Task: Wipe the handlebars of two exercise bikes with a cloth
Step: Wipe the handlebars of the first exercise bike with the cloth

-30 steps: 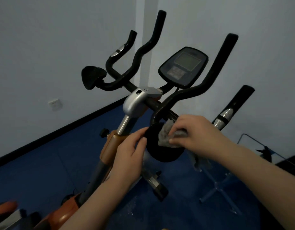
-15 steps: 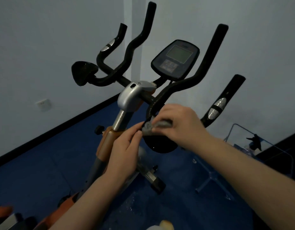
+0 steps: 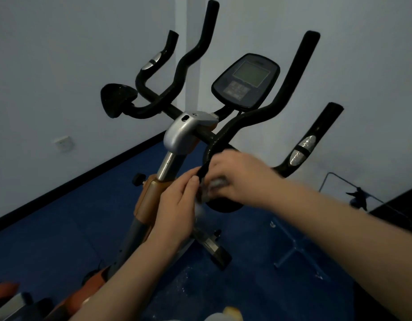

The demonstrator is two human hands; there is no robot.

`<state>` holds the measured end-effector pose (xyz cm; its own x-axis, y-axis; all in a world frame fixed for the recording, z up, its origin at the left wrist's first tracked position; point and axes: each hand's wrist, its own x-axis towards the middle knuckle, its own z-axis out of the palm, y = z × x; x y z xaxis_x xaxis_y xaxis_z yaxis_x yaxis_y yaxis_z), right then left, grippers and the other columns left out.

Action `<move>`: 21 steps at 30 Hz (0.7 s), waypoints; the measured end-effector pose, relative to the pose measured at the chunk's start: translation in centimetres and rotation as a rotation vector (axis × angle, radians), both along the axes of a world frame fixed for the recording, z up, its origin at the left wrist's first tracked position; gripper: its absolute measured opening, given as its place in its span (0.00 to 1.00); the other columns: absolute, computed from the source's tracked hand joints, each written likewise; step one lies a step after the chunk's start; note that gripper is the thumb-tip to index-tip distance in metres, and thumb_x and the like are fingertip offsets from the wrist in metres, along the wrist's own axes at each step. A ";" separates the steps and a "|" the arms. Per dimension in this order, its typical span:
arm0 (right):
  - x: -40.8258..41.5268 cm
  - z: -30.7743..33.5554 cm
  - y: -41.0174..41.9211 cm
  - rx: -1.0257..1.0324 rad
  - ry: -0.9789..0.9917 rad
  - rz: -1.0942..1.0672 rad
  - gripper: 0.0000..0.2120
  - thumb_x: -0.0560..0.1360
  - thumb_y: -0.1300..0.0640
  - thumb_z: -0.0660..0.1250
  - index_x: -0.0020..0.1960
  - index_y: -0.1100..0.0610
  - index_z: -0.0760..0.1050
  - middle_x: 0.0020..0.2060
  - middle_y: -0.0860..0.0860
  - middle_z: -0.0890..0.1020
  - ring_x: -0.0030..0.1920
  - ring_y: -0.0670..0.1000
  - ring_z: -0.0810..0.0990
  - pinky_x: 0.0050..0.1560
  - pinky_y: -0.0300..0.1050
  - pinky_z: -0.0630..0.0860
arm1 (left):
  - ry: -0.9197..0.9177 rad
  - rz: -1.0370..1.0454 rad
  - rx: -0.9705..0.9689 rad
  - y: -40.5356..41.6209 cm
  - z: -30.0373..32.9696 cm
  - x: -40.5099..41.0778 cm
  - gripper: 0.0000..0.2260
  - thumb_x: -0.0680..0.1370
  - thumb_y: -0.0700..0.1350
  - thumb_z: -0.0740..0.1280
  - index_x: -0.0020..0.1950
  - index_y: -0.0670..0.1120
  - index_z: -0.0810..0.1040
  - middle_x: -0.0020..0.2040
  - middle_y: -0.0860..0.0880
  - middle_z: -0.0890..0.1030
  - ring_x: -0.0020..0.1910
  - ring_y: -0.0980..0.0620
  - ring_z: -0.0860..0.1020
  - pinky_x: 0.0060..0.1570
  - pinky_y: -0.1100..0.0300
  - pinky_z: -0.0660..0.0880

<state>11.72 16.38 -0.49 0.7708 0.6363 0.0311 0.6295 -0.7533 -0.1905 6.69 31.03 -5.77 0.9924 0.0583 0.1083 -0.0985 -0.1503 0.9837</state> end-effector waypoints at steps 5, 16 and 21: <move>-1.2 0.1 -2.5 -0.070 0.120 0.044 0.09 0.69 0.51 0.73 0.49 0.45 0.82 0.45 0.42 0.77 0.51 0.48 0.73 0.53 0.49 0.73 | 0.015 0.018 0.037 -0.3 0.5 0.4 0.12 0.81 0.41 0.56 0.57 0.51 0.77 0.46 0.64 0.78 0.46 0.78 0.73 0.42 0.83 0.66; 1.5 -0.5 -2.4 0.202 -0.073 -0.060 0.08 0.68 0.55 0.74 0.47 0.50 0.82 0.47 0.47 0.80 0.48 0.50 0.76 0.48 0.51 0.76 | -0.017 0.068 0.054 -1.3 0.7 0.5 0.13 0.81 0.42 0.55 0.59 0.48 0.78 0.45 0.61 0.78 0.45 0.80 0.72 0.41 0.84 0.64; 1.9 2.4 -4.2 0.052 0.138 -0.129 0.07 0.68 0.51 0.74 0.46 0.47 0.83 0.46 0.46 0.82 0.49 0.48 0.78 0.53 0.47 0.74 | 0.003 0.056 0.027 -1.0 -0.5 1.1 0.15 0.81 0.46 0.56 0.62 0.49 0.78 0.54 0.58 0.81 0.53 0.73 0.75 0.47 0.81 0.66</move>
<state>13.65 12.19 1.93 0.8449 0.5326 -0.0507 0.4937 -0.8127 -0.3094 7.78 30.01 -6.25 0.9880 0.1110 0.1078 -0.0865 -0.1820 0.9795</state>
